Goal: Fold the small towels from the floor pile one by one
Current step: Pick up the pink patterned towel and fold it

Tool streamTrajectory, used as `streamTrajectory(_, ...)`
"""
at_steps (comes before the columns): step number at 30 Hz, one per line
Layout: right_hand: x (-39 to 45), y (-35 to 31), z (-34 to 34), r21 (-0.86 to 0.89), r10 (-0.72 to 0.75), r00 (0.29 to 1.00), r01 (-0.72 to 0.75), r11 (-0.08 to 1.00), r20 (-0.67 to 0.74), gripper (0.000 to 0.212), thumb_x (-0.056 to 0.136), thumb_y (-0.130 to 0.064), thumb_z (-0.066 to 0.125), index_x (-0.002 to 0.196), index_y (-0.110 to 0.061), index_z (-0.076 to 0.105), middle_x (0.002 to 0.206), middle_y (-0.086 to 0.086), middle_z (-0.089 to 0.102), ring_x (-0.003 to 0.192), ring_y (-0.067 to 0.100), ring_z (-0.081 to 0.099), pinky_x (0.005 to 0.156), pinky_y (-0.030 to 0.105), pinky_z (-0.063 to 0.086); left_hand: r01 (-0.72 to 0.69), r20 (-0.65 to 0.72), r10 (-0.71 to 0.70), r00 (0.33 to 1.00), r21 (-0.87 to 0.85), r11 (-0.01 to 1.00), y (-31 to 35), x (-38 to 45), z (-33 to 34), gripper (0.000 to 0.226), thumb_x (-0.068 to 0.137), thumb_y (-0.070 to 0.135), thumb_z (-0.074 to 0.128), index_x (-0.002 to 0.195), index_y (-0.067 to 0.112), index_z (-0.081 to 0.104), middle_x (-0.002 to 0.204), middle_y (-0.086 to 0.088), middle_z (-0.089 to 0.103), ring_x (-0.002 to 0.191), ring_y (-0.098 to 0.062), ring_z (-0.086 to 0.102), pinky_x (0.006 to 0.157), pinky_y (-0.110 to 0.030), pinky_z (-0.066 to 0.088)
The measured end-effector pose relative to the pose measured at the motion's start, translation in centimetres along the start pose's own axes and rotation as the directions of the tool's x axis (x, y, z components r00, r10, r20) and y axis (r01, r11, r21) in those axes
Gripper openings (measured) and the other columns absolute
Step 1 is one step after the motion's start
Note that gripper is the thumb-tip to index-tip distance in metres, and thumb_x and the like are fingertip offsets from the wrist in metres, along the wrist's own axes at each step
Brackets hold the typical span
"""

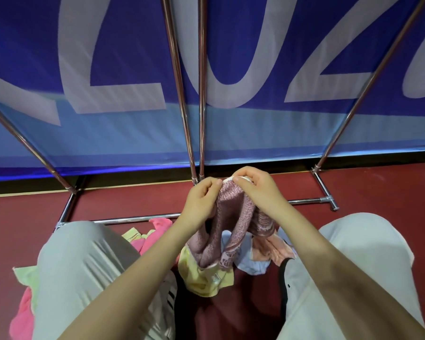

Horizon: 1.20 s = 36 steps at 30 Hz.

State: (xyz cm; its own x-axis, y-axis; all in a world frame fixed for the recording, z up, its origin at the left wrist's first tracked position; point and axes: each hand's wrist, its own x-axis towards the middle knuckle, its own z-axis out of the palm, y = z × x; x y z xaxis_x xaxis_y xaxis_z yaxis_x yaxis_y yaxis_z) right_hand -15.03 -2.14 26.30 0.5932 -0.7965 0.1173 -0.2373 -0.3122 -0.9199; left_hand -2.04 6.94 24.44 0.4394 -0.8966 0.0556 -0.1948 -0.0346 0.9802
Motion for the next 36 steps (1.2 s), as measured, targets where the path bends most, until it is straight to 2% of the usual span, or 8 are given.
streamTrajectory(6,-0.7,1.2,0.0,-0.105,0.038,0.997,-0.031,0.994,0.071,0.01,0.087,-0.022,0.066,0.078,-0.02,0.065,0.075,0.004,0.063,0.069,0.006,0.052,0.064,0.022,0.039,-0.03,-0.065,0.033,0.997,0.04,0.999,-0.2,0.3,-1.1,0.023,0.093,0.01,0.06,0.075,0.023,0.066,0.075,0.013,0.064,0.067,0.006,0.054,0.064,-0.01,0.041)
streamTrajectory(14,-2.3,4.1,-0.6,-0.213,0.106,0.991,-0.087,0.973,0.082,0.028,0.092,-0.029,0.06,0.066,-0.023,0.053,0.062,-0.007,0.046,0.058,0.002,0.041,0.06,0.025,0.033,0.005,-0.24,0.015,0.971,0.081,0.997,0.1,1.5,-3.8,0.023,0.092,0.01,0.06,0.072,0.02,0.062,0.072,0.016,0.06,0.063,0.015,0.051,0.064,-0.005,0.037)
streamTrajectory(19,-3.3,4.6,-1.7,-0.166,0.208,0.973,-0.189,0.968,0.101,0.034,0.09,-0.031,0.062,0.071,-0.003,0.056,0.066,0.003,0.05,0.063,0.011,0.047,0.06,0.028,0.035,0.07,-0.318,-0.051,0.947,0.047,0.996,-0.4,2.2,-5.4,0.026,0.093,0.014,0.058,0.069,0.023,0.061,0.07,0.012,0.058,0.062,0.009,0.049,0.064,-0.013,0.039)
streamTrajectory(23,-3.8,4.1,-2.4,-0.131,0.23,0.965,-0.214,0.968,0.122,0.034,0.089,-0.032,0.063,0.075,-0.001,0.06,0.065,-0.004,0.054,0.059,0.002,0.048,0.058,0.018,0.036,0.096,-0.362,-0.085,0.928,0.011,0.995,-0.8,2.5,-6.2,0.021,0.095,0.015,0.057,0.074,0.016,0.061,0.07,0.005,0.054,0.066,-0.002,0.044,0.058,-0.012,0.037)
streamTrajectory(26,-3.9,3.5,-2.7,-0.043,0.279,0.952,-0.276,0.96,0.122,0.033,0.092,-0.033,0.06,0.064,-0.016,0.055,0.057,-0.014,0.054,0.057,-0.002,0.049,0.06,0.018,0.038,0.141,-0.348,-0.143,0.927,-0.03,0.99,-1.2,2.7,-6.1,0.024,0.096,0.018,0.056,0.072,0.013,0.055,0.067,0.002,0.044,0.063,-0.007,0.037,0.054,-0.019,0.034)
streamTrajectory(29,-3.9,3.4,-3.0,0.163,0.323,0.945,-0.326,0.931,0.047,0.031,0.092,-0.038,0.059,0.076,-0.011,0.066,0.087,0.014,0.069,0.084,0.024,0.063,0.086,0.045,0.049,0.185,-0.312,-0.188,0.931,-0.039,0.982,-1.6,2.7,-5.4,0.029,0.097,0.017,0.053,0.068,0.017,0.05,0.065,0.003,0.041,0.061,-0.008,0.034,0.057,-0.025,0.031)
streamTrajectory(31,-3.8,3.0,-3.2,0.283,0.375,0.925,-0.346,0.895,-0.055,0.027,0.092,-0.033,0.059,0.083,-0.009,0.069,0.096,0.019,0.07,0.093,0.032,0.065,0.092,0.048,0.048,0.198,-0.302,-0.196,0.933,-0.023,0.98,-1.6,2.7,-4.8,0.026,0.095,0.013,0.053,0.07,0.018,0.057,0.069,0.006,0.052,0.064,-0.005,0.044,0.063,-0.02,0.037)
streamTrajectory(36,-2.9,2.1,-4.2,0.468,0.442,0.85,-0.279,0.838,-0.285,0.011,0.095,-0.02,0.056,0.099,-0.014,0.064,0.095,0.008,0.065,0.082,0.021,0.062,0.07,0.032,0.05,0.244,-0.272,-0.243,0.931,-0.029,0.969,-1.5,3.1,-3.9,0.026,0.088,0.001,0.051,0.076,0.02,0.063,0.073,0.003,0.059,0.063,-0.007,0.048,0.061,-0.021,0.039)
